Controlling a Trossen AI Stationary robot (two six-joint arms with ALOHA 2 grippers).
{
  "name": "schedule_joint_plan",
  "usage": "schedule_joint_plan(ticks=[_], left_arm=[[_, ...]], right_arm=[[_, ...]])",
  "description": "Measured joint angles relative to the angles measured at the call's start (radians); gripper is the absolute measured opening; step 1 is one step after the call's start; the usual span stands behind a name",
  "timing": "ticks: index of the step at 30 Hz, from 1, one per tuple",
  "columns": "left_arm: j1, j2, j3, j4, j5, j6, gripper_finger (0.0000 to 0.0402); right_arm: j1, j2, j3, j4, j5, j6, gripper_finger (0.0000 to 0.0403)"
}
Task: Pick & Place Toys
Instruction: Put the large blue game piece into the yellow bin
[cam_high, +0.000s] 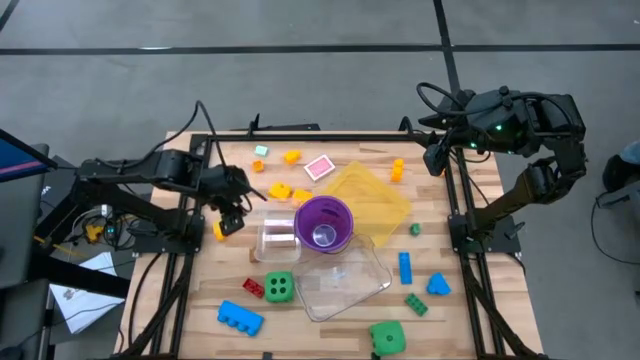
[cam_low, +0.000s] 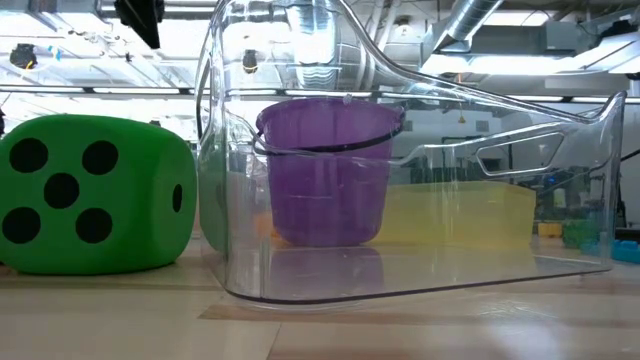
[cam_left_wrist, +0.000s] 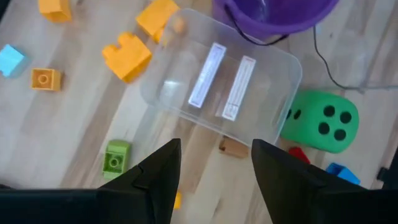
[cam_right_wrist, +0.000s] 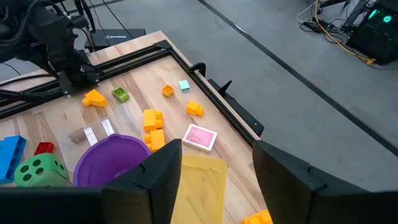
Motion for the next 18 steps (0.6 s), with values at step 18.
schedule_joint_plan(ticks=[18], left_arm=[[-0.341, -0.13, -0.337, 0.296, 0.124, -0.285, 0.0184]], right_arm=[[0.0, 0.0, 0.0, 0.0, 0.0, -0.002, 0.0191]])
